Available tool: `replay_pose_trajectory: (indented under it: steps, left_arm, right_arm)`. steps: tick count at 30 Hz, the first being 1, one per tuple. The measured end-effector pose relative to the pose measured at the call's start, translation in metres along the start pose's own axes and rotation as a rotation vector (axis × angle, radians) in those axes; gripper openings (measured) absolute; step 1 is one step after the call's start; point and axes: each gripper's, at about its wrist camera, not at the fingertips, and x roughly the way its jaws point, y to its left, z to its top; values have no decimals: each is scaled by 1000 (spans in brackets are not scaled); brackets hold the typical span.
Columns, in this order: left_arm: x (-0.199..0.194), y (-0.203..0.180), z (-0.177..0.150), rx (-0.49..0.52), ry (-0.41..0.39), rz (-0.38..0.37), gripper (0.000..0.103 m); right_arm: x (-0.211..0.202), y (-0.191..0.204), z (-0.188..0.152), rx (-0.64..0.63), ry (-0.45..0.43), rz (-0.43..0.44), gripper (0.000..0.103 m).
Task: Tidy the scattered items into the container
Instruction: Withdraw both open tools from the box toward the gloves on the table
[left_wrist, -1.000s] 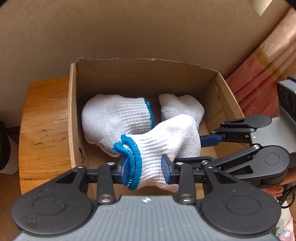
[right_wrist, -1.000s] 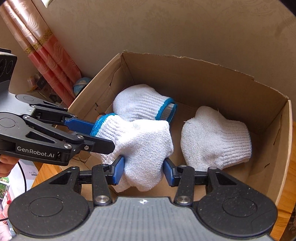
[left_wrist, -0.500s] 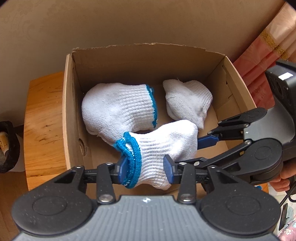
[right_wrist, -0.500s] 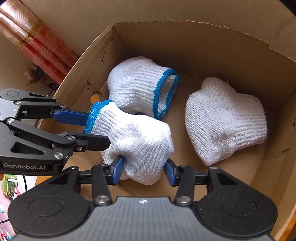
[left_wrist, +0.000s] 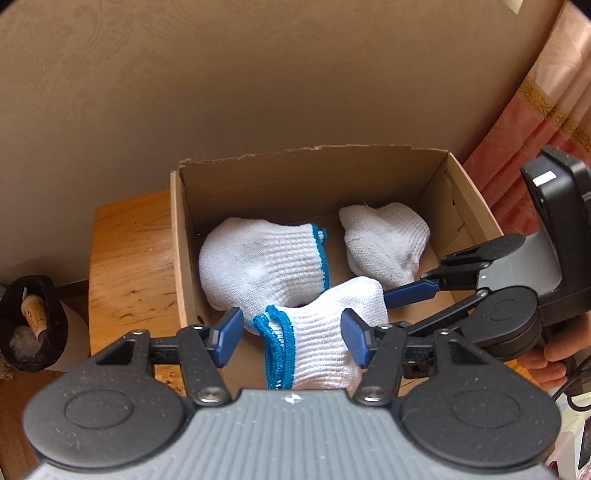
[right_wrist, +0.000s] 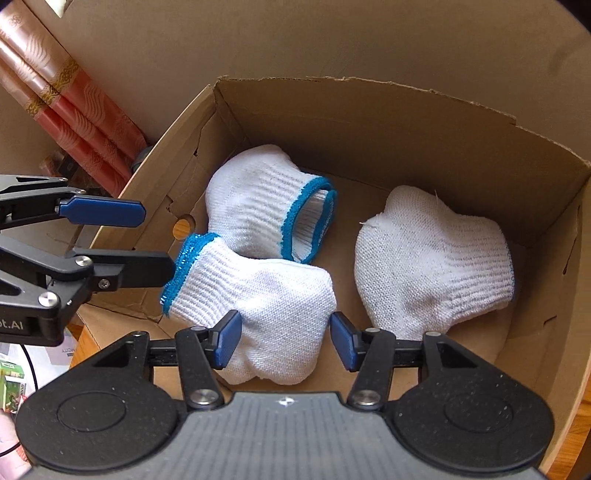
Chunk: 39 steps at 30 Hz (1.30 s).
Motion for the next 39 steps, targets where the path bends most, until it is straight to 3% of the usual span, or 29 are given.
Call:
replay_pose_trajectory:
  steps: [5, 12, 18, 26, 29, 34, 39]
  left_arm:
    - [-10, 11, 0, -26, -23, -2, 59]
    - [-10, 13, -2, -29, -25, -16, 59]
    - [-15, 12, -5, -32, -36, -30, 59]
    - [-28, 9, -16, -19, -46, -15, 64]
    - [-38, 4, -23, -5, -68, -10, 73]
    - [-55, -11, -36, 46, -89, 5, 80]
    - [-66, -28, -58, 79, -88, 0, 83]
  right_arm:
    - [12, 8, 3, 1, 31, 39, 60]
    - [22, 19, 7, 15, 47, 77, 70]
    - [21, 9, 8, 80, 51, 106, 71]
    - [-15, 4, -8, 59, -4, 26, 71]
    - [-38, 6, -18, 41, -45, -1, 79]
    - [-76, 11, -40, 13, -99, -46, 83]
    - [-107, 17, -70, 8, -149, -66, 86]
